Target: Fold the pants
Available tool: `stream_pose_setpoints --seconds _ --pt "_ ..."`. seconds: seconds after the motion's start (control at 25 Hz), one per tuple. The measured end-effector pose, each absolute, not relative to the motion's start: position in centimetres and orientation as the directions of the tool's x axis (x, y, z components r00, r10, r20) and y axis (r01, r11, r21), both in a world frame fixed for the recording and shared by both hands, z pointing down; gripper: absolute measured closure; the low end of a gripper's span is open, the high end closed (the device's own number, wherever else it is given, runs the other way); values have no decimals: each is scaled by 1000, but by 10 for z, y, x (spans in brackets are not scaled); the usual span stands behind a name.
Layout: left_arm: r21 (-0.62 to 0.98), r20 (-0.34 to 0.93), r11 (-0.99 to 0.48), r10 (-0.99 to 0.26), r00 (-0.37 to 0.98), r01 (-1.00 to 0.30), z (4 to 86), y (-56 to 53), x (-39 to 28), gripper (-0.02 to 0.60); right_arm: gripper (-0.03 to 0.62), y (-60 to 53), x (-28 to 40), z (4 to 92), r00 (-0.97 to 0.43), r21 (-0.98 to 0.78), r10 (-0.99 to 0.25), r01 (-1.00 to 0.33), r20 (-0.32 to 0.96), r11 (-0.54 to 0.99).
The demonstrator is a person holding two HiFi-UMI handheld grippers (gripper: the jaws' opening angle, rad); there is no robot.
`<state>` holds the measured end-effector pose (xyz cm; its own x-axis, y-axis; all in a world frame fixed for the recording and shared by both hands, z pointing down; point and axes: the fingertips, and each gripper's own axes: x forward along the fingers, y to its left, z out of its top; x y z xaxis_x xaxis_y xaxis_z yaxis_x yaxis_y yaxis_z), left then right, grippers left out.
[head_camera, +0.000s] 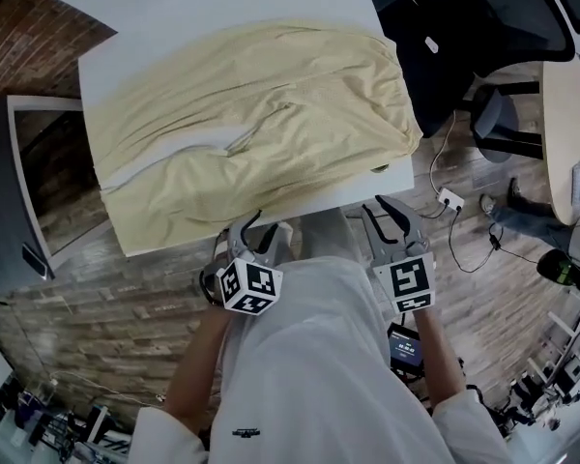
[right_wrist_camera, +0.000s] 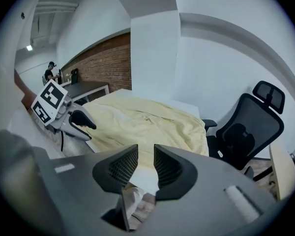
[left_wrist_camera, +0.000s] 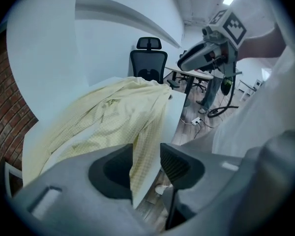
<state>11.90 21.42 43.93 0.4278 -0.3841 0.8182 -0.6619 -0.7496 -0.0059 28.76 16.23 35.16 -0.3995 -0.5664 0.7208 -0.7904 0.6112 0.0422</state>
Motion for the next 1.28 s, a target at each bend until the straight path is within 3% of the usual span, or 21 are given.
stream_pose_setpoints --seconds 0.36,0.68,0.84,1.12,1.28 --pt "21 870 -819 -267 414 -573 478 207 135 403 477 131 329 411 -301 180 -476 -659 826 730" --pt "44 891 -837 -214 401 -545 498 205 143 471 499 125 354 467 -239 206 -358 -490 903 847" --pt "52 901 -825 -204 382 -563 507 202 140 572 507 119 367 489 -193 220 -327 -430 925 876" --pt "102 903 -830 -154 401 -549 499 208 141 574 499 112 377 505 -159 207 -280 -363 947 908" --pt "124 891 -829 -149 428 -546 478 216 142 574 450 116 379 508 -158 192 -253 -325 955 926"
